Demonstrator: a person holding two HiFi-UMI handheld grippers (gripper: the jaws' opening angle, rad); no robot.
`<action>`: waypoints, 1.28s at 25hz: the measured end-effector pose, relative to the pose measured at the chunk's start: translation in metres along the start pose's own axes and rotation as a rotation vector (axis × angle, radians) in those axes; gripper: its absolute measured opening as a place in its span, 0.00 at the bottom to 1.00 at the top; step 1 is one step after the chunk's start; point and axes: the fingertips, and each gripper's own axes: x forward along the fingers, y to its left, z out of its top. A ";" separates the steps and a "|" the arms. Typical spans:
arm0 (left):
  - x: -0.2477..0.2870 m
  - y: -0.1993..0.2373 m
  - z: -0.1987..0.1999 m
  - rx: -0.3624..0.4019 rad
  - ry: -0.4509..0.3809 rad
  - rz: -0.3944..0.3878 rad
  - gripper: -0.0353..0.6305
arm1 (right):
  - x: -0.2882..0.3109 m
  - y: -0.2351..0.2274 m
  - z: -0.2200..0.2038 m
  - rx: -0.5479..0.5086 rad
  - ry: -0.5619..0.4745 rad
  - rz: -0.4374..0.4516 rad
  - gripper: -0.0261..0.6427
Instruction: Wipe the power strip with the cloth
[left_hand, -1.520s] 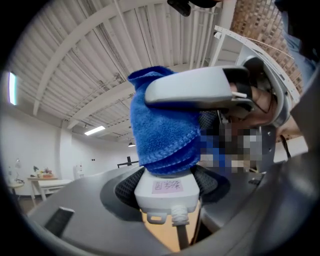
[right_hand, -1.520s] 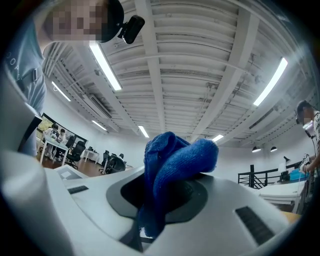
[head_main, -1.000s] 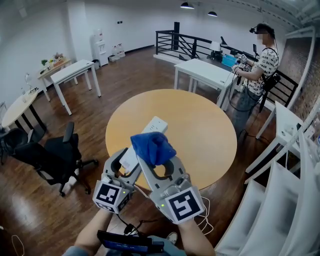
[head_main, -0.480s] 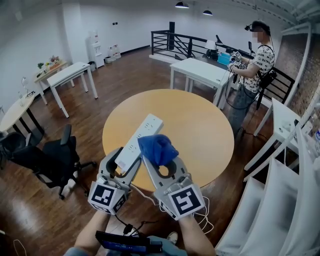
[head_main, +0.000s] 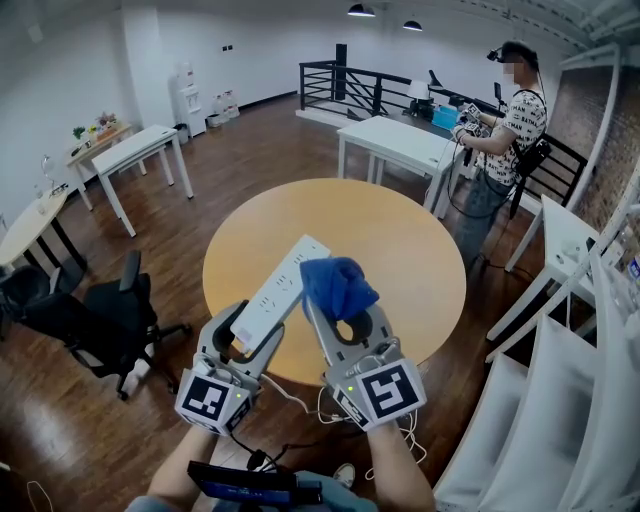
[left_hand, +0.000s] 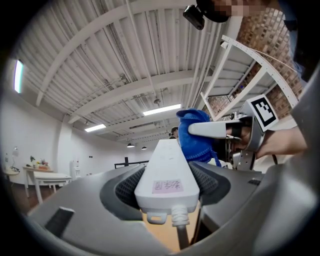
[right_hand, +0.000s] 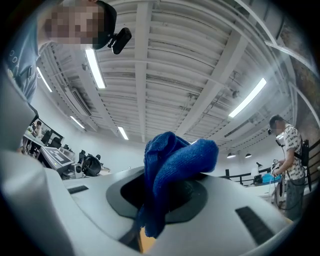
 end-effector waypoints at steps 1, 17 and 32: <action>0.000 -0.002 0.000 0.000 0.004 -0.004 0.47 | -0.001 -0.003 0.000 0.005 0.007 -0.004 0.14; 0.004 -0.017 -0.001 -0.019 0.005 -0.088 0.47 | -0.007 -0.073 0.003 0.019 -0.012 -0.131 0.14; 0.005 -0.035 -0.002 0.036 0.007 -0.154 0.47 | 0.027 -0.105 0.026 -0.004 0.024 -0.106 0.14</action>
